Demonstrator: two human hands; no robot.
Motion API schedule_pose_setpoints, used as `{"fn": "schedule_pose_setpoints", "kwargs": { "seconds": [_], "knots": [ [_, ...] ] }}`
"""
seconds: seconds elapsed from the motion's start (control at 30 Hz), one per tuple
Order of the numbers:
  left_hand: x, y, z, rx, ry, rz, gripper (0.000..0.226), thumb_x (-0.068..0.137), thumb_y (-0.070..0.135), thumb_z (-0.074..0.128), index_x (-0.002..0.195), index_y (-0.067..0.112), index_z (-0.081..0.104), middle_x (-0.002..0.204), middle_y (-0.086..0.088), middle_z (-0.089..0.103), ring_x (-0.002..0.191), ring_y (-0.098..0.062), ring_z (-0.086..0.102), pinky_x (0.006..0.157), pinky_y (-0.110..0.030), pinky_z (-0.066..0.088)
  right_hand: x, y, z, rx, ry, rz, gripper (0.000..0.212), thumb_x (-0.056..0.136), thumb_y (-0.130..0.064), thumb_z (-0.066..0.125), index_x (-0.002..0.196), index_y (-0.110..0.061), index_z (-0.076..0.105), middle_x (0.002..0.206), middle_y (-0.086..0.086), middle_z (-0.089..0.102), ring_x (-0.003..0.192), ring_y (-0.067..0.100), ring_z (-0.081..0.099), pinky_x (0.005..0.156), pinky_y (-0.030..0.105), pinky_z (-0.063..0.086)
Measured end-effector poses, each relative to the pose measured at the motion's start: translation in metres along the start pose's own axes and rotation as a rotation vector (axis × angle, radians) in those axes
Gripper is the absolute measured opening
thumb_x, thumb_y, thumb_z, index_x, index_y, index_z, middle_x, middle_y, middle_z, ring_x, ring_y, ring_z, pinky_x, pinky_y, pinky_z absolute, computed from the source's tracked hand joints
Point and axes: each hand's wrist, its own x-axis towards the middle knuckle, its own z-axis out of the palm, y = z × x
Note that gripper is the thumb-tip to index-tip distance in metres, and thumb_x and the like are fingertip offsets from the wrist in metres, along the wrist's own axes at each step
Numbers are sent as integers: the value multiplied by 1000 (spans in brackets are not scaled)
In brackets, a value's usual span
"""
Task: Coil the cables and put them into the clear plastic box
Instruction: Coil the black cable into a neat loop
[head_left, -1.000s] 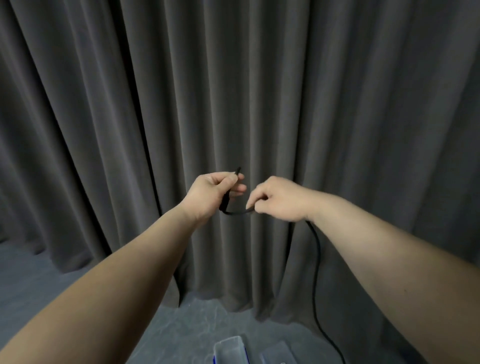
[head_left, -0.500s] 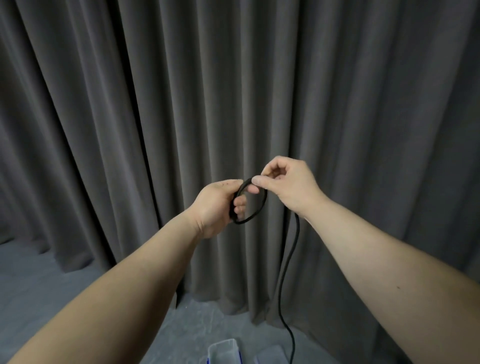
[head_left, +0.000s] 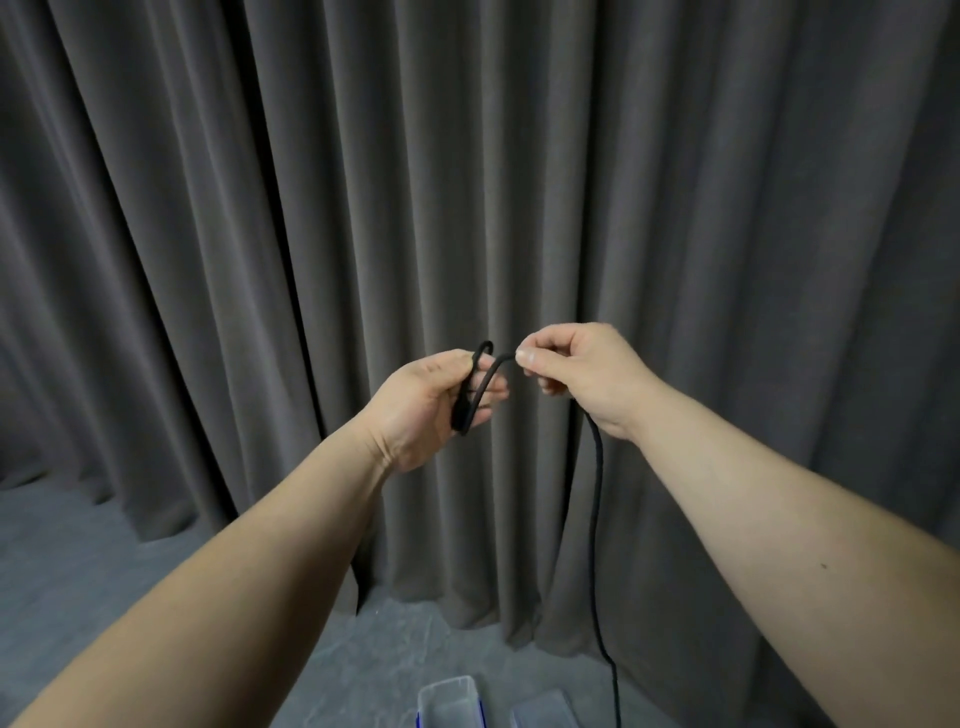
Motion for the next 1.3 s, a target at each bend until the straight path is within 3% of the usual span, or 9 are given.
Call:
{"fn": "schedule_pose_setpoints", "kwargs": {
  "seconds": [0.23, 0.4, 0.6, 0.7, 0.87, 1.07, 1.2, 1.3],
  "knots": [
    [-5, 0, 16, 46, -26, 11, 24, 102, 15, 38, 91, 11, 60, 66, -1, 62, 64, -14, 62, 72, -30, 47, -1, -1, 6, 1, 98, -10, 14, 86, -10, 67, 74, -17, 69, 69, 4, 61, 60, 10, 51, 58, 19, 44],
    [-10, 0, 26, -178, -7, -37, 21, 94, 15, 41, 82, 12, 58, 55, 3, 31, 48, -12, 32, 61, -28, 31, -1, -1, 12, -12, 162, -46, 14, 85, -14, 69, 72, -20, 69, 67, 3, 62, 61, 10, 53, 59, 21, 46],
    [-9, 0, 28, -316, -72, -60, 33, 99, 33, 34, 85, 13, 56, 56, 6, 30, 48, -9, 30, 65, -28, 31, 1, 0, 21, 127, 286, -14, 16, 83, -12, 69, 70, -20, 69, 60, -7, 61, 59, 4, 55, 54, 20, 46],
    [-10, 0, 27, -308, -57, -42, 28, 101, 27, 33, 85, 15, 53, 56, 7, 32, 50, -8, 32, 65, -26, 32, -2, 6, 19, 141, 226, 15, 16, 88, -12, 65, 79, -24, 71, 70, -7, 66, 65, 3, 59, 61, 24, 50],
    [-9, 1, 23, -329, 9, 24, 30, 102, 26, 34, 84, 15, 56, 59, 6, 46, 56, -8, 48, 68, -26, 36, -9, 11, 20, 156, 47, 78, 30, 96, -8, 51, 115, -29, 61, 96, -9, 68, 82, 10, 64, 71, 22, 47],
    [-11, 1, 22, -395, 20, -3, 29, 100, 25, 40, 85, 12, 60, 57, 6, 49, 54, -7, 52, 64, -21, 44, -11, 10, 24, 77, -47, 109, 36, 99, -11, 45, 124, -33, 57, 90, -9, 65, 75, 7, 57, 61, 19, 41],
    [-12, 4, 22, -418, 6, -9, 24, 100, 23, 39, 86, 13, 56, 55, 8, 41, 50, -6, 42, 66, -21, 38, -11, 14, 26, 64, -75, 126, 35, 100, -17, 42, 125, -38, 55, 95, -3, 66, 73, 11, 58, 62, 23, 40],
    [-13, 4, 22, -405, -5, -5, 25, 100, 21, 37, 85, 13, 55, 55, 7, 38, 50, -7, 41, 68, -24, 35, -10, 17, 26, 26, 28, 105, 31, 101, -17, 41, 122, -26, 62, 81, 0, 66, 62, 11, 56, 55, 19, 41]
  ]
}}
